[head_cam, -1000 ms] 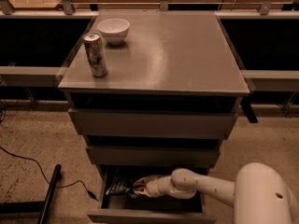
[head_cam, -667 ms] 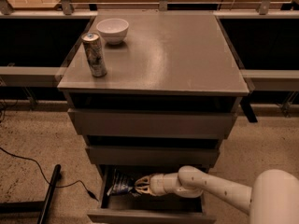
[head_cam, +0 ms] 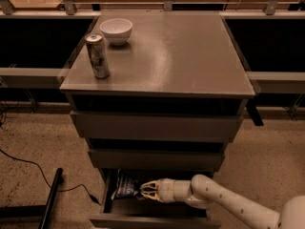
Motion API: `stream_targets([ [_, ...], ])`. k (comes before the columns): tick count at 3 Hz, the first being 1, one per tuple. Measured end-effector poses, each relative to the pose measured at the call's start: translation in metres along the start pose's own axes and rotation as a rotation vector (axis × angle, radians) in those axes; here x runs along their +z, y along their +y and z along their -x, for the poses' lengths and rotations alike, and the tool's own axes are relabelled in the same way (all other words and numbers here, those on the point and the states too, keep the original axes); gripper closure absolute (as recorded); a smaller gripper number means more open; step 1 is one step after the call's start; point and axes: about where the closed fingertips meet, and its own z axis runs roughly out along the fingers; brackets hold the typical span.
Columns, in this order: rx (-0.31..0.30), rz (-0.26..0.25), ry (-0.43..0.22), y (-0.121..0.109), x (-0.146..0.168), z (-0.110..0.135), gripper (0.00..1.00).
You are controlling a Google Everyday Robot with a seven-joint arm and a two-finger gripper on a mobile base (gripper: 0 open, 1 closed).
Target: Pick blue chip bag from bottom drawer and place on counter
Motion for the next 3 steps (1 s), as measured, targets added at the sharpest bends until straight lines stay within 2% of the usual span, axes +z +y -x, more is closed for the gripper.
stream_targets([
  [1, -0.07, 0.035, 0.019, 0.002, -0.007, 0.012, 1.0],
  [2, -0.253, 0.119, 0.02, 0.014, -0.031, 0.066, 1.0],
  [3, -0.372, 0.167, -0.009, 0.022, -0.05, 0.116, 1.0],
])
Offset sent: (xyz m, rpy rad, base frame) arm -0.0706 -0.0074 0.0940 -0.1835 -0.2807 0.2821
